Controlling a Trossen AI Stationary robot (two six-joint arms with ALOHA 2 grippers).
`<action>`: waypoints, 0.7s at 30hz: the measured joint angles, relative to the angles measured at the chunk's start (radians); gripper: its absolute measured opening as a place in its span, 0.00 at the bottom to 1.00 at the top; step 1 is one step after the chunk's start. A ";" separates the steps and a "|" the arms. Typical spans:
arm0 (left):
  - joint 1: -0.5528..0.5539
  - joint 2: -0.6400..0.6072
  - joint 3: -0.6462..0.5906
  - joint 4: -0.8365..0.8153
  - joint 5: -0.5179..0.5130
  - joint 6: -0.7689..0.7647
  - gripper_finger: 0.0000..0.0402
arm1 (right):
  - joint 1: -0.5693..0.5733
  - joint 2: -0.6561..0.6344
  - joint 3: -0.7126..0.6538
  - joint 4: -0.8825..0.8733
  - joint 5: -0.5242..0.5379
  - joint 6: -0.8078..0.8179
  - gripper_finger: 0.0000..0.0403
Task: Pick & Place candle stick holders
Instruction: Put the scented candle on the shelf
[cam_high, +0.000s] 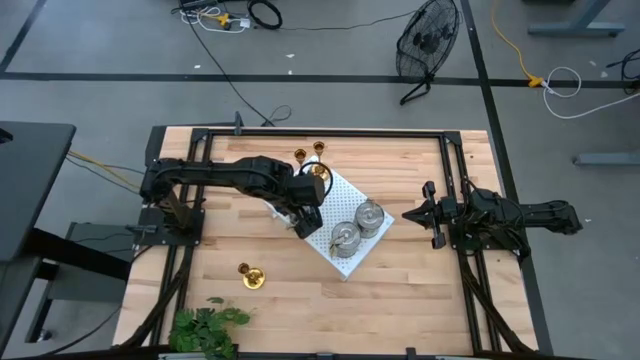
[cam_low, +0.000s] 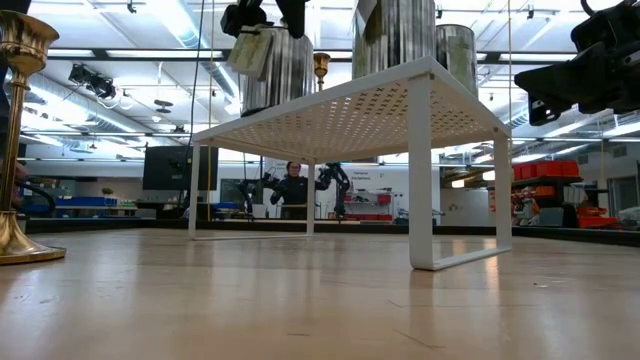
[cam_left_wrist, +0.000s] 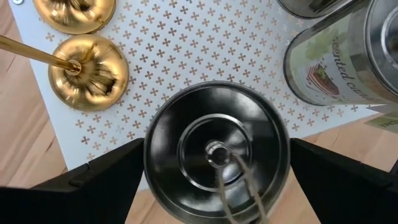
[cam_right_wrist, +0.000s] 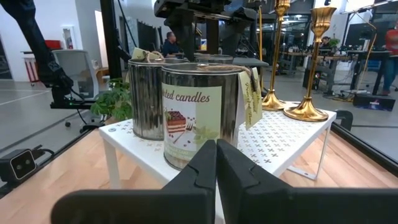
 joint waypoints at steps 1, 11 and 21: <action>0.000 -0.001 0.000 0.000 0.001 0.000 0.99 | 0.000 0.000 0.000 0.000 0.000 0.000 0.04; 0.001 -0.001 0.000 0.001 0.006 0.000 1.00 | 0.000 0.000 0.000 0.000 0.000 0.000 0.04; 0.001 -0.009 0.002 -0.038 0.032 0.011 1.00 | 0.000 0.000 0.000 0.000 0.000 0.000 0.04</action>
